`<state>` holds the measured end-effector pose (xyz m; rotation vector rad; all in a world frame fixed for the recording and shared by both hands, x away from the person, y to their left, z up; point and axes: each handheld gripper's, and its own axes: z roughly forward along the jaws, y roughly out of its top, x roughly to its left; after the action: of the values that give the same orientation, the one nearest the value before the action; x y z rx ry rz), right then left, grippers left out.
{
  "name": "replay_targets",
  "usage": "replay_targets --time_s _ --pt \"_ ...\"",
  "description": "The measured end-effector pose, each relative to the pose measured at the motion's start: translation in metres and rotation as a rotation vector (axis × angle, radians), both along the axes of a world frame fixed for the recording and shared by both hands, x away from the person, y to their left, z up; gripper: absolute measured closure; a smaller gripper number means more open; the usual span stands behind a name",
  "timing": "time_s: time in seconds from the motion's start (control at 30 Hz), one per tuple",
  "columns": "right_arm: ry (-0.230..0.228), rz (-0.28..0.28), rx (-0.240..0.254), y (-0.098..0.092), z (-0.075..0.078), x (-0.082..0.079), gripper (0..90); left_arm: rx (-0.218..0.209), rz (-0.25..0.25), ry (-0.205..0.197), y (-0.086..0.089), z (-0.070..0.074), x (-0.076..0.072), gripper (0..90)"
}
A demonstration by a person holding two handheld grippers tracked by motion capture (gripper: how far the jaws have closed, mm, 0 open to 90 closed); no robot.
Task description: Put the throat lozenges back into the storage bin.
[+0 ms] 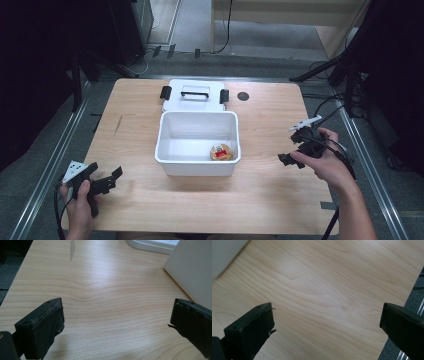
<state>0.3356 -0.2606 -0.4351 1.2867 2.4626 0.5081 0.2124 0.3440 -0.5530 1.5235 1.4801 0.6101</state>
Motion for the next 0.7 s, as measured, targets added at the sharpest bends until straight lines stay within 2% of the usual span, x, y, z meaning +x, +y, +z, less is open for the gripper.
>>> replay_targets --time_s 0.13,0.3,0.7 --pt "-0.046 -0.044 0.022 -0.015 -0.013 -0.009 0.0 0.001 0.001 -0.002 0.000 0.000 0.000 0.0" --pt "-0.076 -0.070 0.047 -0.028 -0.026 -0.019 0.0 0.001 0.001 -0.002 0.000 0.000 0.000 0.0" --pt "-0.163 -0.131 0.138 -0.044 -0.056 -0.039 0.0 0.002 0.001 -0.002 0.000 0.000 0.000 0.0"
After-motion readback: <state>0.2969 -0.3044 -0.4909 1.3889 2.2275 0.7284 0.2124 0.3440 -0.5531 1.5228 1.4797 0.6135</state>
